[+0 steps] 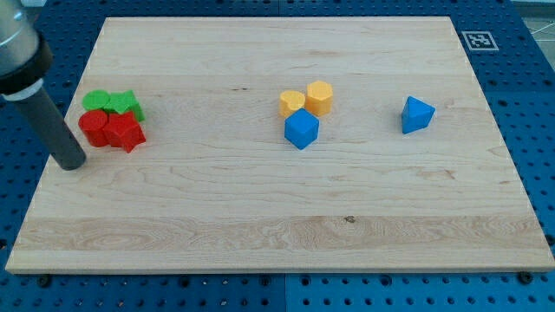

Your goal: Separate the red circle and the red star

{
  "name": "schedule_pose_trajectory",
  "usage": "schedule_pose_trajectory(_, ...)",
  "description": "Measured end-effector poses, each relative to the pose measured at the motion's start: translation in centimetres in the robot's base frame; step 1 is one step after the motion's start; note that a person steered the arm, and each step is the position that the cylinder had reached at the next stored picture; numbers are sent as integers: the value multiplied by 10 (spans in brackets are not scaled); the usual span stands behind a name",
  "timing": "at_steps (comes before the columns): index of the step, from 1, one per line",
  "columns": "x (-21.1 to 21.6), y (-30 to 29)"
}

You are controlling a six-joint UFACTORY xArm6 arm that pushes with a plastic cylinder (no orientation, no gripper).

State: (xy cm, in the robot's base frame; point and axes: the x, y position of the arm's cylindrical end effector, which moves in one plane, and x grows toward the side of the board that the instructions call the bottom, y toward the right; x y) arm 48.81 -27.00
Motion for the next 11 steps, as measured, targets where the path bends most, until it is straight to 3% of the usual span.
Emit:
schedule_pose_trajectory(3,-32,-1)
schedule_pose_trajectory(5,-32,9)
schedule_pose_trajectory(9,-32,93)
schedule_pose_trajectory(11,-6,94)
